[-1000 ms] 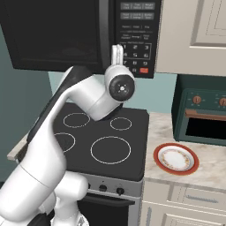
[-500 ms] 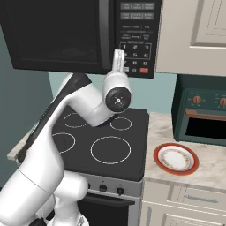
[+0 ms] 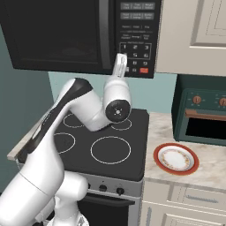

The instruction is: Pick the kebab skewer from the counter and place it in the microwave. Then turn on the microwave.

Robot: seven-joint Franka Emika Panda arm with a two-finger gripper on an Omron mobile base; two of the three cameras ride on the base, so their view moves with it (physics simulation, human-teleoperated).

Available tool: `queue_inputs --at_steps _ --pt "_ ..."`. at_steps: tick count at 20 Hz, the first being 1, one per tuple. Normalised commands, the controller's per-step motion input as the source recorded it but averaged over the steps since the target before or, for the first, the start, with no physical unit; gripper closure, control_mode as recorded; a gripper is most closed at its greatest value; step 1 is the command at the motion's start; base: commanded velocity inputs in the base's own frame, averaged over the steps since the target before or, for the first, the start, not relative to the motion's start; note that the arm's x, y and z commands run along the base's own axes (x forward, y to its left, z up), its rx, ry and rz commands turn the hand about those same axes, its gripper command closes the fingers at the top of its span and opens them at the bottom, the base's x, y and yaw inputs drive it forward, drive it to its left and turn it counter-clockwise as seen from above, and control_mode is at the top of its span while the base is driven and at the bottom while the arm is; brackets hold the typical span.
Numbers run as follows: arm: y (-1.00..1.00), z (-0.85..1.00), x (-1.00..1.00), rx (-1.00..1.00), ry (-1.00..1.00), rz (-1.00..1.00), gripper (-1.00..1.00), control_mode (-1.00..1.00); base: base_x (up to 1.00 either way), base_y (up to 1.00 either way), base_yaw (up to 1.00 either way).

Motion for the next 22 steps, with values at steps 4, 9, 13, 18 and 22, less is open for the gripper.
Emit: queue_inputs --at_steps 4,9,13,18,22 --pt "0.0 -0.04 0.09 0.08 -0.04 -0.02 1.0 -1.0 0.0 0.0 0.0" --pt "0.0 -0.07 0.1 0.07 -0.03 -0.02 1.0 -1.0 0.0 0.0 0.0" --pt "0.0 -0.11 0.13 0.06 0.0 -0.02 1.0 -1.0 0.0 0.0 0.0" --pt "0.0 -0.04 0.14 0.06 -0.01 -0.02 1.0 -1.0 0.0 0.0 0.0" --pt "0.0 -0.03 0.15 0.06 0.0 -0.03 1.0 -1.0 0.0 0.0 0.0"
